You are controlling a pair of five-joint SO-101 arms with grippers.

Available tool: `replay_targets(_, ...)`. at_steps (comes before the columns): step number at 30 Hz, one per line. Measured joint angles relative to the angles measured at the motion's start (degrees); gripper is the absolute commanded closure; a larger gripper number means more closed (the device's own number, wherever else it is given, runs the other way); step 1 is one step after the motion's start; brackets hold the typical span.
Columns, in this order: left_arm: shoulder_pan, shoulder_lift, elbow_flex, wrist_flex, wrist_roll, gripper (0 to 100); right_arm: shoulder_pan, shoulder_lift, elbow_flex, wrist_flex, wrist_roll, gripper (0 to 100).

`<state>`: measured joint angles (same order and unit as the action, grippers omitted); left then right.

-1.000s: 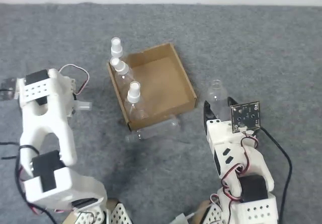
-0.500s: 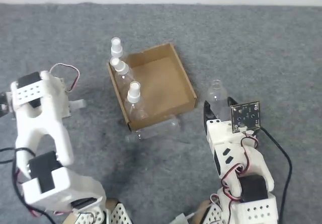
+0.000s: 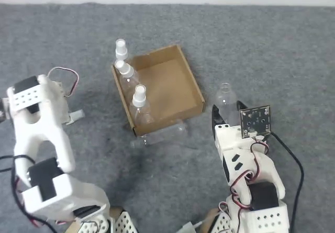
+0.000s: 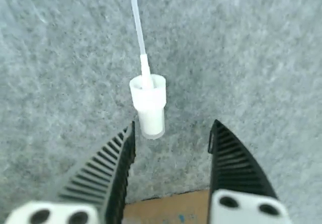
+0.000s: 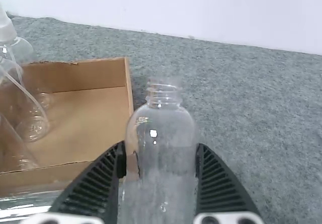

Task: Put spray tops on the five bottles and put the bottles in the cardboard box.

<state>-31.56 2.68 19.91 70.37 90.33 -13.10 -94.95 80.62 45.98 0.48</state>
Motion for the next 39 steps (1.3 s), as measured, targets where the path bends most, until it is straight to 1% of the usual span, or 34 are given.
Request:
replay_targets(16, -0.09, 0.0, 0.0, 0.0, 0.0, 77, -0.18, 0.0, 0.0, 0.0, 0.0, 95.1)
replay_targets(18, -0.26, 0.0, 0.0, 0.0, -0.88, 77, -0.53, 0.0, 0.0, 0.0, 0.0, 95.1)
replay_targets(22, -0.88, 0.0, -2.02, 1.49, -4.92, 77, -0.62, 0.0, 0.0, 0.0, 0.0, 95.1)
replay_targets(26, -3.87, 0.0, -7.47, 7.82, -9.58, 77, -0.7, 0.0, 0.0, 0.0, 0.0, 95.1)
replay_targets(28, -4.22, 0.0, -9.76, 11.87, -12.04, 77, -0.7, 0.0, 0.0, 0.0, 0.0, 95.1)
replay_targets(31, -4.31, 0.0, -11.78, 15.82, -16.35, 77, -0.7, 0.0, 0.0, 0.0, 0.0, 95.1)
replay_targets(34, -4.22, 0.0, -11.87, 17.58, -21.71, 77, -0.7, 0.0, 0.0, 0.0, 0.0, 95.2)
replay_targets(39, -4.22, 0.0, -11.87, 18.02, -32.09, 77, -0.7, 0.0, 0.0, 0.0, 0.7, 95.3)
